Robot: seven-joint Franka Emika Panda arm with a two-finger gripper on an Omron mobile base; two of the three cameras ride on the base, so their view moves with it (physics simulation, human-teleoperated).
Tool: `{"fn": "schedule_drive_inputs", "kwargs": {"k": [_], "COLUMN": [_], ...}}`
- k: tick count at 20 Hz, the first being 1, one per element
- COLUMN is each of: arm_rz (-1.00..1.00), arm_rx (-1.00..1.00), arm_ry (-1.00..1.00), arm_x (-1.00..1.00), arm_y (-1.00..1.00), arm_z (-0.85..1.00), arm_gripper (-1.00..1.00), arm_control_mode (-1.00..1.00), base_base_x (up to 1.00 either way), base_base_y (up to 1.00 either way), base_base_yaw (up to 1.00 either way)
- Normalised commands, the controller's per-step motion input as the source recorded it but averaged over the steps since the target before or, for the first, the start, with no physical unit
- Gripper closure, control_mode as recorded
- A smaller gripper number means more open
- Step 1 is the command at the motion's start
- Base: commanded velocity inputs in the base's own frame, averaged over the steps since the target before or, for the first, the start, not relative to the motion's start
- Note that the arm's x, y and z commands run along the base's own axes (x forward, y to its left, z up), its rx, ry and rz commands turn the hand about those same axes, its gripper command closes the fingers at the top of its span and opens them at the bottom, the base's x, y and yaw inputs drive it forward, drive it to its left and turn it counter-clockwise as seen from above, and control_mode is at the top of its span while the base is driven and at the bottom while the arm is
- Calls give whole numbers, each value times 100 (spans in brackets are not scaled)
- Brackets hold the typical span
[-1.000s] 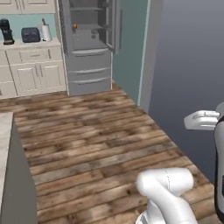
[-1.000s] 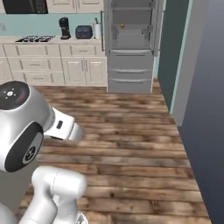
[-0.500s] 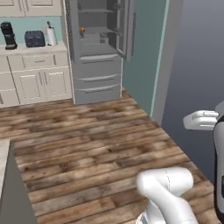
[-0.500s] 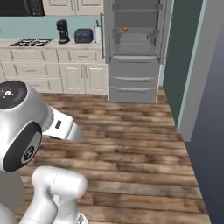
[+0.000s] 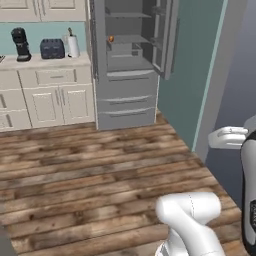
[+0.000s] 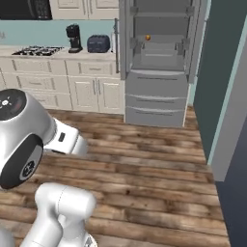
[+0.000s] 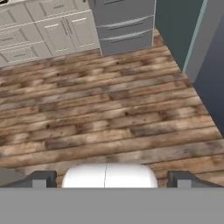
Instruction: Retrieve the orange and peach from the fridge and place them into the bowl on the dining table.
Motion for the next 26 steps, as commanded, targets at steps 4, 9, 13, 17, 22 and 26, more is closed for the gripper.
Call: {"fn": "schedule_drive_inputs", "kwargs": {"k": [4,9,13,17,22,26], "arm_rz": [0,0,0,0,0,0], "arm_rx": [0,0,0,0,0,0], "arm_ry": [0,0,0,0,0,0], "arm_x": [0,0,0,0,0,0], "arm_y": [0,0,0,0,0,0], "arm_z": [0,0,0,0,0,0], "arm_gripper": [-100,-100,-100,-100,-100,-100], "arm_control_mode": [100,100,100,100,100,100], "base_base_x": [76,61,72,75,70,72], "base_base_y": [-76,-64,5,28,12,0], "base_base_yaw": [10,6,0,0,0,0]}}
